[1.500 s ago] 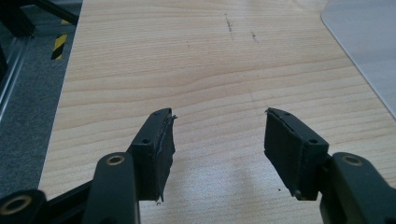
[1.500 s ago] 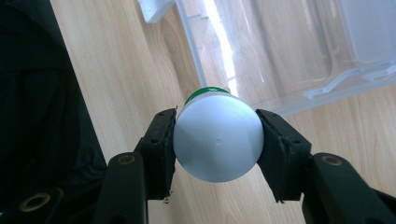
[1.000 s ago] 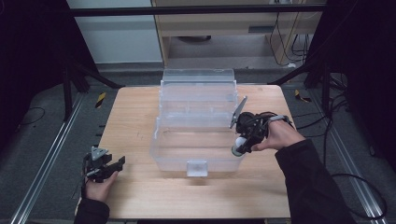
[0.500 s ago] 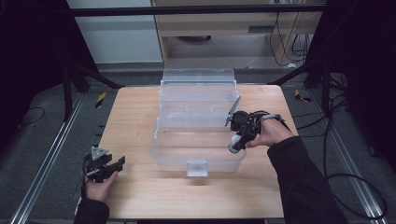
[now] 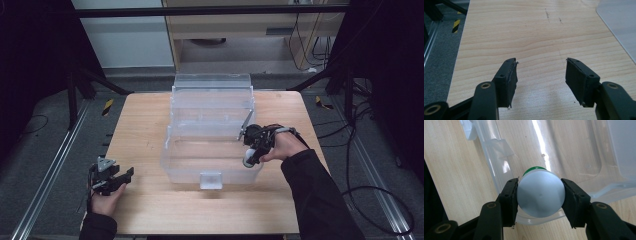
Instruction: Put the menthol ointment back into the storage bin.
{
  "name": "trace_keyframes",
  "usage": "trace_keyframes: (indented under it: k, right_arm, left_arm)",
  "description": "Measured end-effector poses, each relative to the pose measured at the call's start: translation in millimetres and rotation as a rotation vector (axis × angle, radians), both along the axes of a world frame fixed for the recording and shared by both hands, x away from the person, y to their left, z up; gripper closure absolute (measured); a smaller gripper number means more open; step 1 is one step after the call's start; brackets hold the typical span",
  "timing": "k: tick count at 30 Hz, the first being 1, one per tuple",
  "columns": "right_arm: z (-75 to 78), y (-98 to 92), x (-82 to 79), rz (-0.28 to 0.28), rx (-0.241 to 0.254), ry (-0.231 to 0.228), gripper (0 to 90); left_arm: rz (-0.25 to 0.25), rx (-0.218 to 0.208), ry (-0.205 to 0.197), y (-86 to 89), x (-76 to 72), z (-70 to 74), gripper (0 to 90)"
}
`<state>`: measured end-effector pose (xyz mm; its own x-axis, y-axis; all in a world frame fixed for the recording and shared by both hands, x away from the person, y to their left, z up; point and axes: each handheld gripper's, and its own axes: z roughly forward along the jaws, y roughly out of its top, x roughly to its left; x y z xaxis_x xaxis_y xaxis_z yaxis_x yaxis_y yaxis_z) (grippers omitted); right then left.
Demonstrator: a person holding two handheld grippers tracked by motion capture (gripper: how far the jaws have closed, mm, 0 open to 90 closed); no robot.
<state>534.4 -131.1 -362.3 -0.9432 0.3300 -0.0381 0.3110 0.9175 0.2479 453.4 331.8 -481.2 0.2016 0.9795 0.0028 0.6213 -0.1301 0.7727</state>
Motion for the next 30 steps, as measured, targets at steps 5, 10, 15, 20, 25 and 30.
trace_keyframes:
  k: [5,10,15,20,25,30]
  right_arm:
    - [-7.5,-1.2,1.2,-0.008,-0.014,0.012,50.4]
    - [-13.7,-1.9,2.3,-0.007,-0.016,0.017,50.4]
    - [-21.1,-2.8,2.5,-0.009,-0.023,0.023,50.4]
    - [-26.0,-3.8,2.1,-0.013,-0.031,0.029,50.4]
    - [-32.0,-4.9,2.5,-0.015,-0.032,0.033,50.3]
    - [-36.5,-4.2,2.7,-0.010,-0.031,0.034,50.3]
  left_arm:
    - [0.000,0.000,0.000,0.0,0.0,0.0,42.2]
    - [0.000,0.000,0.000,0.1,0.1,0.0,42.2]
    - [0.000,-0.001,-0.001,0.2,0.1,0.0,42.1]
    - [0.000,0.001,0.000,-0.1,0.1,0.0,42.1]
    - [-0.001,0.001,0.000,-0.1,0.2,0.0,42.2]
    - [-0.001,0.000,0.000,0.1,0.2,-0.1,42.1]
